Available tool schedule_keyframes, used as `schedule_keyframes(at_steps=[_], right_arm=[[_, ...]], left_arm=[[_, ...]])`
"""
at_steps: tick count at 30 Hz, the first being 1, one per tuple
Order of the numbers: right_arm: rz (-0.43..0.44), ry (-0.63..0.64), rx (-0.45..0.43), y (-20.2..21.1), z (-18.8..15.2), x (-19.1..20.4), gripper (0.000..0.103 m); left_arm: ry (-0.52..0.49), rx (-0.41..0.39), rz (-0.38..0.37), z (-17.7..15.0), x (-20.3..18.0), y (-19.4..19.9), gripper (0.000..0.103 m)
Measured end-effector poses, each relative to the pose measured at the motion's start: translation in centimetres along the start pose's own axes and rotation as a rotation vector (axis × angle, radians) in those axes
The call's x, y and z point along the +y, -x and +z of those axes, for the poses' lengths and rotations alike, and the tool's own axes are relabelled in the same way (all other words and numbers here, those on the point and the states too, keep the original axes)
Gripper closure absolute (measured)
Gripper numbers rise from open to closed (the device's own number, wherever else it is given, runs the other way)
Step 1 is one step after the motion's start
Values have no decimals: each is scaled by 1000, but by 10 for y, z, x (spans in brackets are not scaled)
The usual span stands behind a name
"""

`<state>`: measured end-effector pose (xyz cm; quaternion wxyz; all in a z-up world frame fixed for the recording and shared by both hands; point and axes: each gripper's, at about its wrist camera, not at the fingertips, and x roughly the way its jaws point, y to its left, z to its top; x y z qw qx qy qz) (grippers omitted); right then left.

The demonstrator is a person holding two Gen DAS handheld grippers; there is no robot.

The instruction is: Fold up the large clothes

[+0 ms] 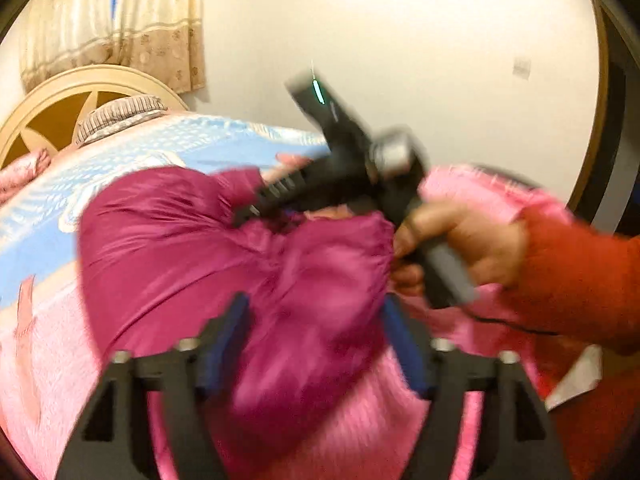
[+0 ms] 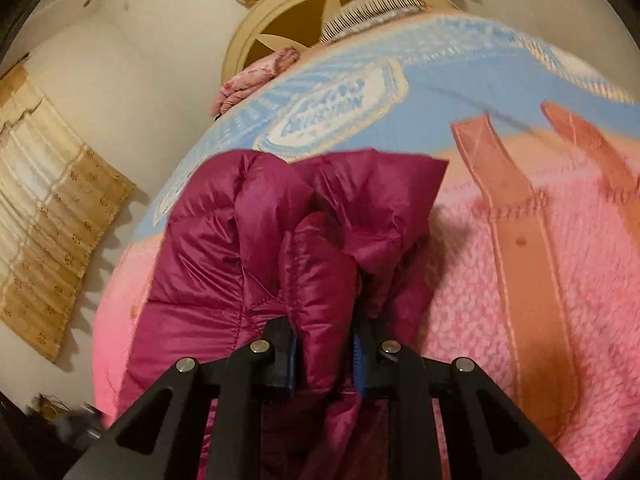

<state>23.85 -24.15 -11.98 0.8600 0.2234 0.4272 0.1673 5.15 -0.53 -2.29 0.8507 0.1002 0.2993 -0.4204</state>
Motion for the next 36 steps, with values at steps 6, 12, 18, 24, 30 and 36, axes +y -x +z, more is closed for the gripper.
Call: schedule_keyframes(at_steps=[6, 12, 18, 24, 30, 36], right_arm=[[158, -200, 20, -15, -14, -44, 83], [111, -176, -18, -14, -24, -38, 84], [102, -209, -60, -11, -37, -36, 84], [115, -213, -78, -7, -42, -36, 84], [184, -235, -30, -5, -39, -48, 84], [54, -146, 1, 27, -33, -34, 75]], left_arm=[[260, -123, 91, 20, 80, 53, 11], [386, -68, 187, 74, 128, -14, 11], [402, 96, 146, 77, 112, -112, 14], [358, 125, 229, 55, 108, -125, 14], [186, 182, 377, 43, 84, -152, 7], [221, 186, 345, 40, 95, -157, 3]])
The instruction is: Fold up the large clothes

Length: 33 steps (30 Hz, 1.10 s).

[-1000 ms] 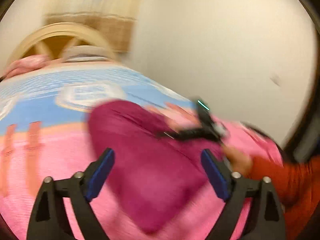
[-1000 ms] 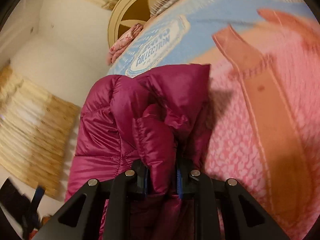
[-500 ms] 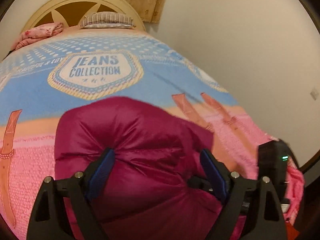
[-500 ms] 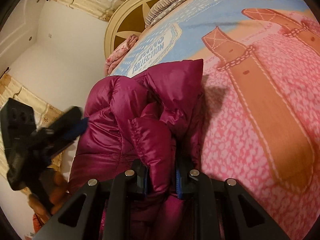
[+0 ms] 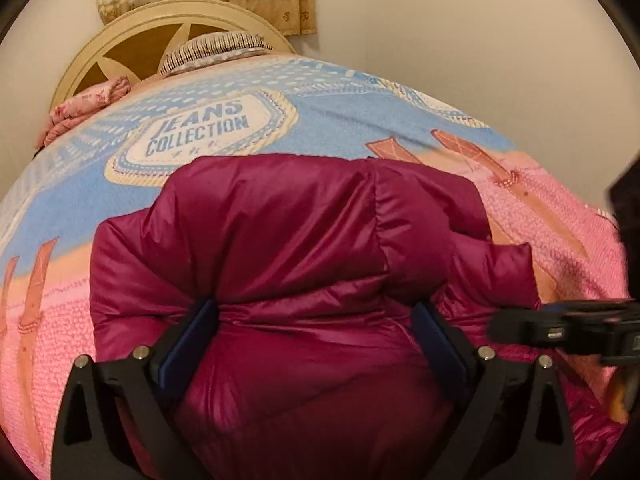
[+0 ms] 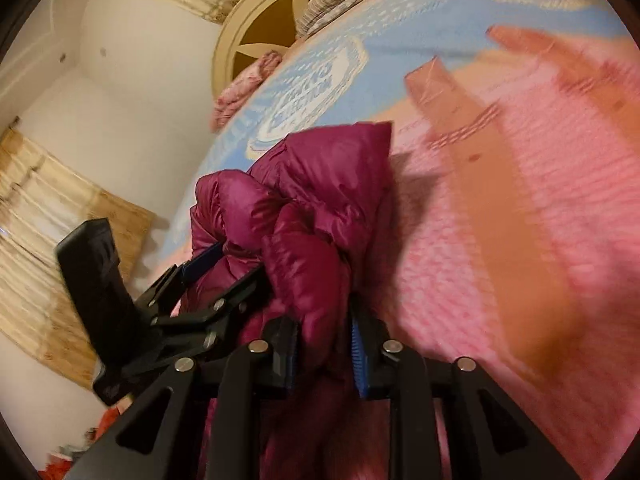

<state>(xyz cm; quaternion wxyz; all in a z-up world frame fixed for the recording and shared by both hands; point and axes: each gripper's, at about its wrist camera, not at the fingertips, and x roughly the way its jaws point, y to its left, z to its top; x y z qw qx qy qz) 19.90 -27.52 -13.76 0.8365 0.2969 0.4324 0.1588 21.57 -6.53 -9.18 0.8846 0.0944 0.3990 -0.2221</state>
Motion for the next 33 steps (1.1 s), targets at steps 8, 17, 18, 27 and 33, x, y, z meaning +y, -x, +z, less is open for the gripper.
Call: schedule_keyframes(at_steps=[8, 17, 18, 27, 33], right_arm=[[-165, 187, -79, 33, -13, 48, 22], [-26, 13, -70, 1, -11, 3, 24], [-36, 33, -76, 1, -12, 5, 25], [-95, 131, -69, -20, -17, 20, 26], [-126, 172, -68, -24, -20, 22, 26]], left_arm=[[9, 4, 15, 0, -1, -5, 3], [24, 1, 25, -1, 0, -5, 4], [25, 1, 25, 0, 0, -5, 4], [65, -6, 42, -1, 9, 8, 5], [325, -105, 7, -19, 76, 72, 5]])
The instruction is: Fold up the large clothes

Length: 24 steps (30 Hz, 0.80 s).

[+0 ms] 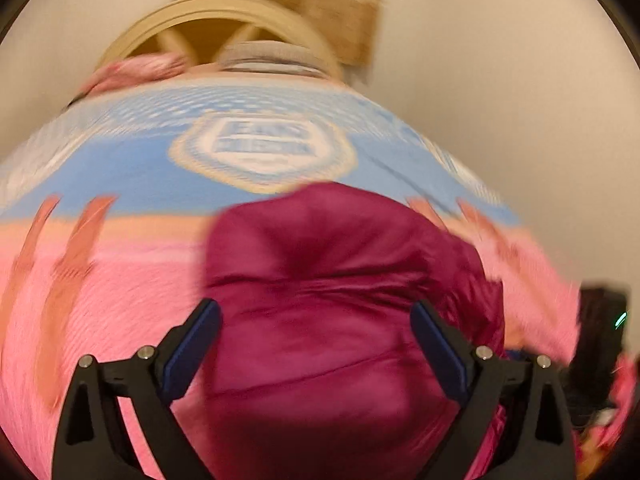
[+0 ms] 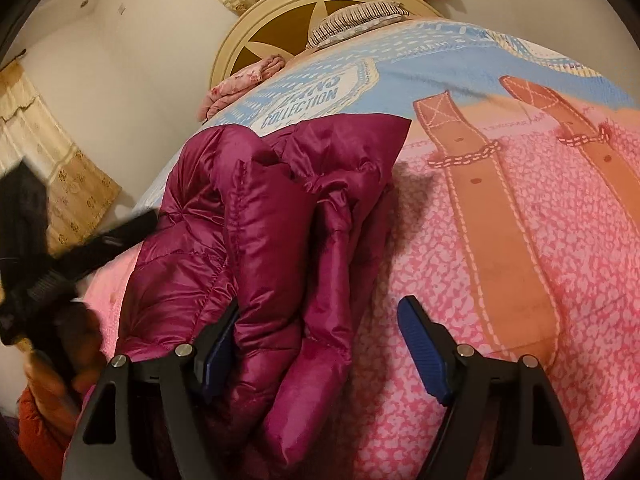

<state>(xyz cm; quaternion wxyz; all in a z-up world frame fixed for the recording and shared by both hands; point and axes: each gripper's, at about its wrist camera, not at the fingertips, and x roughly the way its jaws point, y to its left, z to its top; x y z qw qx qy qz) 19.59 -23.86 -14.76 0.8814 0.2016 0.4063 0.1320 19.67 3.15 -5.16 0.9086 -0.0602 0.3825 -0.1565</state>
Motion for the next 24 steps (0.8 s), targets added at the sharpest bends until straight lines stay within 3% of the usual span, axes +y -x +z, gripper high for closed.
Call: schedule_keyframes(at_steps=[3, 7, 11, 15, 17, 18, 20, 24], right_arm=[[-11, 10, -1, -3, 0, 3, 27], [-15, 38, 12, -7, 2, 12, 28], [11, 42, 26, -9, 1, 12, 37], [26, 33, 33, -11, 0, 15, 44], [22, 21, 40, -11, -1, 16, 49], [18, 14, 45, -10, -1, 18, 51], [30, 2, 65, -5, -3, 26, 68], [7, 5, 53, 22, -13, 35, 77]], left_arm=[[112, 12, 13, -10, 36, 8, 4], [108, 80, -2, -35, 43, -13, 4], [242, 111, -123, -49, 64, -32, 2], [166, 114, -119, -48, 53, -35, 2], [129, 130, -180, -47, 45, -37, 11], [117, 143, -231, -47, 40, -37, 26], [85, 144, -238, -47, 28, -34, 32], [39, 148, -273, -43, 7, -21, 43]])
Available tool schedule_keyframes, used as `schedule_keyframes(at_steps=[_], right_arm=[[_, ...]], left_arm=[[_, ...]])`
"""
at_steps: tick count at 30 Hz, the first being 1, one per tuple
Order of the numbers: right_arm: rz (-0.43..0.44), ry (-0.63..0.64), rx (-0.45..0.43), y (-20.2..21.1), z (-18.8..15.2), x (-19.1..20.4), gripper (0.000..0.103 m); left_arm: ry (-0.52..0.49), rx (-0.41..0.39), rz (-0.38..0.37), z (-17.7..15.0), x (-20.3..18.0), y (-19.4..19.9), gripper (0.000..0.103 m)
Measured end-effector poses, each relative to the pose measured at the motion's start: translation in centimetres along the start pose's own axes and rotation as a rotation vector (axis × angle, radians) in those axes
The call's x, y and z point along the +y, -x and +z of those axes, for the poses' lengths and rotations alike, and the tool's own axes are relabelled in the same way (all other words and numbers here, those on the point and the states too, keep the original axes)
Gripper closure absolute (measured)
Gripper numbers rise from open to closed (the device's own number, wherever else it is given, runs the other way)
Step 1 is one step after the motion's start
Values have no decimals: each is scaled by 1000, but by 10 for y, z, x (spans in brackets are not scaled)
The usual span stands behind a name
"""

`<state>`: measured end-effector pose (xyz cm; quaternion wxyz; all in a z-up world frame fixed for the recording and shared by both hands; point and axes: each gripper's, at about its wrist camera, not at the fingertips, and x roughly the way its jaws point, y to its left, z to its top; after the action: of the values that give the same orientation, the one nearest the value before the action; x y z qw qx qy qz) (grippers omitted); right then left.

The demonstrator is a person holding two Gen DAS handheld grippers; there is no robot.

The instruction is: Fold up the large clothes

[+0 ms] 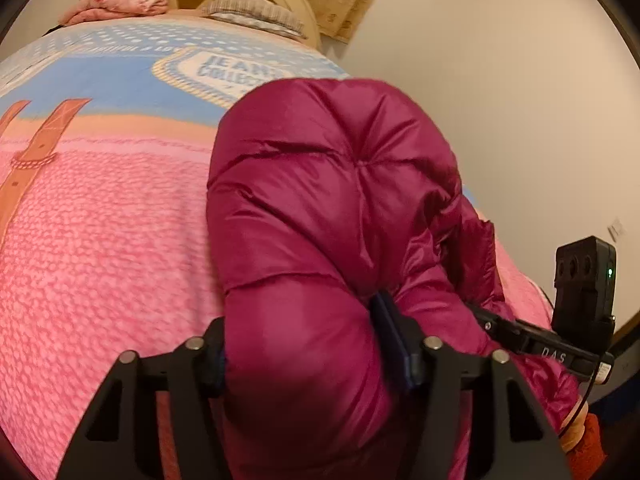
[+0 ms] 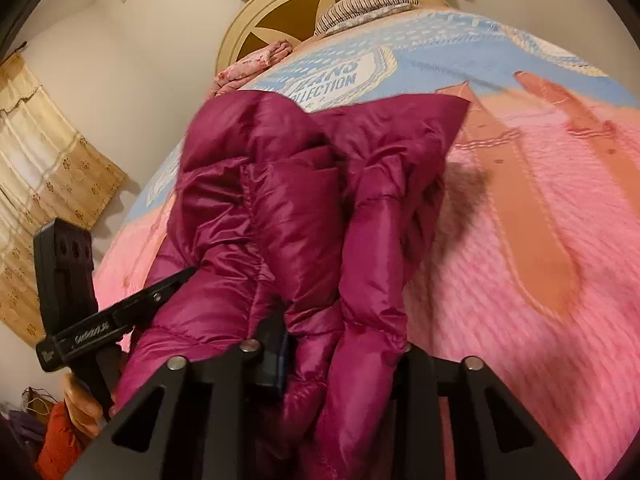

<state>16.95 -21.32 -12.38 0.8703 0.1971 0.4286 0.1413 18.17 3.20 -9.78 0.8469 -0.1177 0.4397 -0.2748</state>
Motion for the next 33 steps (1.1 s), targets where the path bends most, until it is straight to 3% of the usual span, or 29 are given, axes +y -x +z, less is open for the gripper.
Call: schedule_keyframes(at_steps=[6, 10, 14, 18, 22, 30, 33], right_arm=[[-22, -16, -102, 83, -17, -7, 80], [-123, -10, -220, 159, -11, -32, 80], [-252, -22, -275, 205, 2, -79, 80], [-304, -107, -250, 203, 7, -148, 80], [-294, -240, -183, 170, 3, -217, 80], [-102, -391, -160, 146, 11, -278, 80], [-54, -410, -163, 144, 8, -285, 81]], left_arm=[[-96, -6, -162, 8, -73, 5, 45], [-153, -3, -268, 29, -140, -14, 45], [-207, 31, -292, 43, -207, -66, 45], [-275, 90, -201, 46, -248, -131, 45], [-316, 113, -38, 38, -267, -178, 44], [-327, 76, 149, 39, -268, -209, 32], [-375, 44, 227, 24, -277, -203, 30]])
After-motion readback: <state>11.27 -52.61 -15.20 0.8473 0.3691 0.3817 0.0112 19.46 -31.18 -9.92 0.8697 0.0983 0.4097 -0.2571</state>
